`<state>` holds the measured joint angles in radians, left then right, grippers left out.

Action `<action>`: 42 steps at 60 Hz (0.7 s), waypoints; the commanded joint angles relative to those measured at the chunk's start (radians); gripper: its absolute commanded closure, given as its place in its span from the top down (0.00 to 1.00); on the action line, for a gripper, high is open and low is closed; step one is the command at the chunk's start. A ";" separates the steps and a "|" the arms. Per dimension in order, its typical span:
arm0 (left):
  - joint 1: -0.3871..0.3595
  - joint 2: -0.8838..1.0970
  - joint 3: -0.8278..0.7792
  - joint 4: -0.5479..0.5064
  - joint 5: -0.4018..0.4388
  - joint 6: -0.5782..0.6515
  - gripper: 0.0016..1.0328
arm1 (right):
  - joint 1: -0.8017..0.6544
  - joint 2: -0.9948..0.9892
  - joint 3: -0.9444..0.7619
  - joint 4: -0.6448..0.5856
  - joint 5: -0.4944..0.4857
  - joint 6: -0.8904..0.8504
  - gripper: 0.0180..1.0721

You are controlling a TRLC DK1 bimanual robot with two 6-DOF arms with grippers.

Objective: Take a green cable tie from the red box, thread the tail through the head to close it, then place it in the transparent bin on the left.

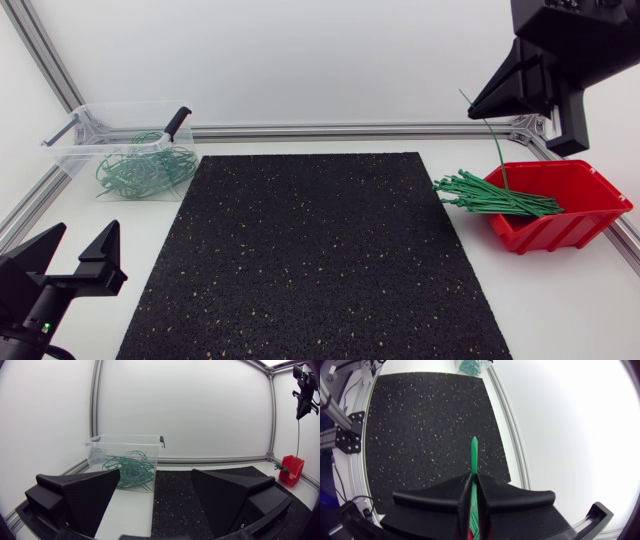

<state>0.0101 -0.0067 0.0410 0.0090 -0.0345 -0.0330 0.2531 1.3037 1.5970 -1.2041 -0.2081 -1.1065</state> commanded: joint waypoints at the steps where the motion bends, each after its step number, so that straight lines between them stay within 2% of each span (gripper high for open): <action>1: -0.004 -0.003 -0.038 -0.024 -0.001 0.004 0.96 | 0.071 0.017 0.055 -0.023 -0.005 0.158 0.06; 13: -0.004 -0.003 -0.038 -0.026 -0.001 0.004 0.96 | 0.206 0.054 0.096 -0.060 0.003 0.415 0.06; 23: -0.006 -0.003 -0.038 -0.026 -0.001 0.004 0.96 | 0.368 0.100 0.098 -0.043 0.081 0.645 0.06; 30: -0.006 -0.003 -0.038 -0.027 -0.001 0.004 0.96 | 0.440 0.161 0.133 -0.086 0.069 0.740 0.06; 36: -0.004 -0.003 -0.038 -0.027 -0.001 0.004 0.96 | 0.488 0.197 0.139 -0.074 0.058 0.786 0.06; 42: -0.004 -0.003 -0.038 -0.027 -0.001 0.004 0.96 | 0.518 0.244 0.142 -0.061 0.003 0.840 0.06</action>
<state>0.0101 -0.0067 0.0410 0.0086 -0.0341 -0.0299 0.7506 1.5024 1.7134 -1.2606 -0.1730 -0.3344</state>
